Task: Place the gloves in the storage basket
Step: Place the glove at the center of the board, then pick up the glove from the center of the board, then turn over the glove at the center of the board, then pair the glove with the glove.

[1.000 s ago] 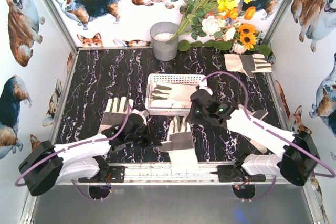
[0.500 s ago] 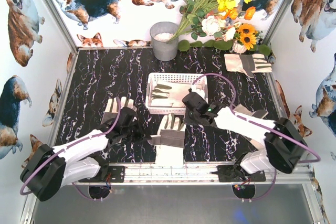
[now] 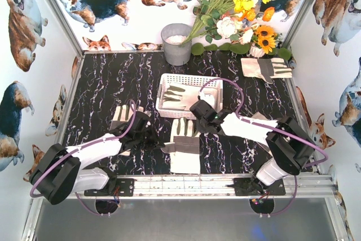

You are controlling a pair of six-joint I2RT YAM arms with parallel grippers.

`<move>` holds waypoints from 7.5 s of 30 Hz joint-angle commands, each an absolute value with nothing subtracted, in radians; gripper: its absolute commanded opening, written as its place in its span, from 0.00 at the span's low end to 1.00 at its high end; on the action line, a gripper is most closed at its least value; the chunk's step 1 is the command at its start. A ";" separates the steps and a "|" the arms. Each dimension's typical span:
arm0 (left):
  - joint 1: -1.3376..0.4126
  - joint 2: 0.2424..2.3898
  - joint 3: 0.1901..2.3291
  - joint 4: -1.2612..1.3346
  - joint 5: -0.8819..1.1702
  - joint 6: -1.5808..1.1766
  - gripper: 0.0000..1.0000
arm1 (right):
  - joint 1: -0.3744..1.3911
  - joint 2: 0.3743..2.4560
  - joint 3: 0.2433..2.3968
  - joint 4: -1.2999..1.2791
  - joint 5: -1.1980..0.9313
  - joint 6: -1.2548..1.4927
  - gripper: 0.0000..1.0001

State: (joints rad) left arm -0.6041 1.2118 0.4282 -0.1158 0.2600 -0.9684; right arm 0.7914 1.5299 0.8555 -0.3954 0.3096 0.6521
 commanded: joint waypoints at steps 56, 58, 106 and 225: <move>-0.509 1.430 0.867 -0.708 -0.463 -0.582 0.19 | 0.448 1.043 0.851 -0.316 -0.070 0.397 0.78; -0.509 1.408 0.878 -0.726 -0.477 -0.583 0.05 | 0.448 1.042 0.862 -0.317 -0.079 0.396 0.78; -0.532 1.245 1.306 -0.367 0.074 -0.888 0.00 | 0.753 1.219 1.001 -0.075 -0.143 0.335 0.45; -0.894 0.993 0.400 -0.156 -0.006 -0.861 0.00 | 0.614 1.266 0.785 -0.503 -0.308 0.633 0.00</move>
State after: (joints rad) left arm -0.8928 1.0153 0.4255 -0.1013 0.0422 -0.8600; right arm 0.5987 1.2228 0.7166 -0.5552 -0.3271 0.6590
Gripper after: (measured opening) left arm 0.017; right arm 0.034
